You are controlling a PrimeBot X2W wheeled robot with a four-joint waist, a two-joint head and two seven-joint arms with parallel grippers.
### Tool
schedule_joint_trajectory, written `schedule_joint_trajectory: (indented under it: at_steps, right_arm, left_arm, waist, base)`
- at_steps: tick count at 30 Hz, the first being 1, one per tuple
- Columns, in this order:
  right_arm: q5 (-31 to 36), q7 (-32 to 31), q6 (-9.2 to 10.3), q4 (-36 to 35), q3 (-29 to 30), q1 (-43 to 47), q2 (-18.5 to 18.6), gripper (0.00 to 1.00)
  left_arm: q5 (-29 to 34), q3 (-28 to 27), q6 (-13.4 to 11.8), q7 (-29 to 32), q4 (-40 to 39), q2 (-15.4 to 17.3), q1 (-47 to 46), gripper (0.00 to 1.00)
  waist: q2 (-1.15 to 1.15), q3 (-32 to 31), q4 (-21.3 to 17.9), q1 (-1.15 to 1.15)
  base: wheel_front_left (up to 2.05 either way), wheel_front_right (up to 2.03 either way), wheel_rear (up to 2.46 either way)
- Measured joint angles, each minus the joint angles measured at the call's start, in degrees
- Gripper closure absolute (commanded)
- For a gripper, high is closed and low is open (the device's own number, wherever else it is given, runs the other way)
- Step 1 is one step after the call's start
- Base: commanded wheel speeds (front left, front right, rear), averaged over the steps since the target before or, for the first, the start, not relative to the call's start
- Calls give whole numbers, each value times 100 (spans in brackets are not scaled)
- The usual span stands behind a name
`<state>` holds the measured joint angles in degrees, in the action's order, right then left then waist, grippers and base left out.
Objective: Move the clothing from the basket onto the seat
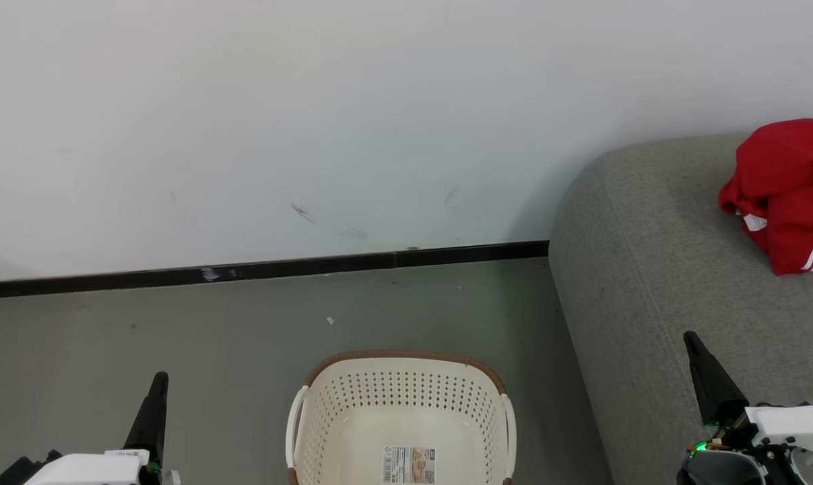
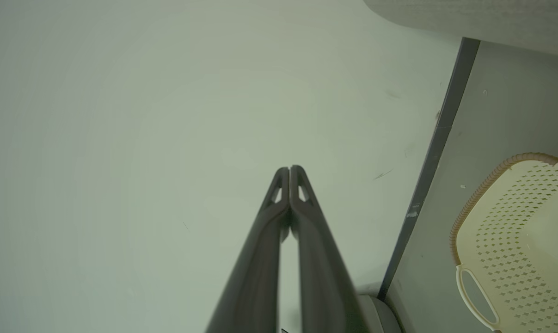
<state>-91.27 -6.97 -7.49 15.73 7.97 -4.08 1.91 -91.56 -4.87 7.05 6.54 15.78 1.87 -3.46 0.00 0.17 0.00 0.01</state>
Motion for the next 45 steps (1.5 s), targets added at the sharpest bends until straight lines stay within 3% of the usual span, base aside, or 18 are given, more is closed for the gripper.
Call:
schedule_joint_trajectory:
  at_steps: [45]
  right_arm:
    - [0, 0, -1, -2, -3, 0, 0, 100]
  left_arm:
    - [-8, 0, 0, 0, -2, 0, 0, 100]
  waist:
    - [0, 0, 0, 0]
  base:
    - [0, 0, 0]
